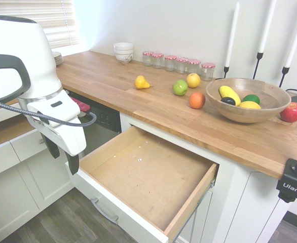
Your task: Close the drawer
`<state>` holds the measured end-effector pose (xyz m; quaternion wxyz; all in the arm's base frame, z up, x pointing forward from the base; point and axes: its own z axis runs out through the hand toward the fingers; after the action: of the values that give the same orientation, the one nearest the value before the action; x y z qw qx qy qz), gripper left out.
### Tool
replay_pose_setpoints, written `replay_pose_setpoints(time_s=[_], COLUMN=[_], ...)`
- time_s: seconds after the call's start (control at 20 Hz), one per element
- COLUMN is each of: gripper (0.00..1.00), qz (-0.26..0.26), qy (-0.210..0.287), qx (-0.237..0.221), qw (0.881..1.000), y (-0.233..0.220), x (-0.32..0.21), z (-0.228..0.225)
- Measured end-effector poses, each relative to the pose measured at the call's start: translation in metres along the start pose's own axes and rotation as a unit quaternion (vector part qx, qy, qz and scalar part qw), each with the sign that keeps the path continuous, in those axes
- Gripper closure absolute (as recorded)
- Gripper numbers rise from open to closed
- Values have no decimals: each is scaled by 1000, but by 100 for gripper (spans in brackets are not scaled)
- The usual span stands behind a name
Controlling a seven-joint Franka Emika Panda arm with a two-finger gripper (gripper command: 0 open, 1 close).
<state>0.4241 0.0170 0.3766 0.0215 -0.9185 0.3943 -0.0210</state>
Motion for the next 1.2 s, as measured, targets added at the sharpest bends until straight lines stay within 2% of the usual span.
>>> replay_pose_setpoints(time_s=[0.3, 1.2], gripper=[0, 0], qz=[-1, 27], qy=[5, -35], qx=[-5, -43], qw=[1000, 998], y=[-2, 23], x=[3, 30], z=[12, 145])
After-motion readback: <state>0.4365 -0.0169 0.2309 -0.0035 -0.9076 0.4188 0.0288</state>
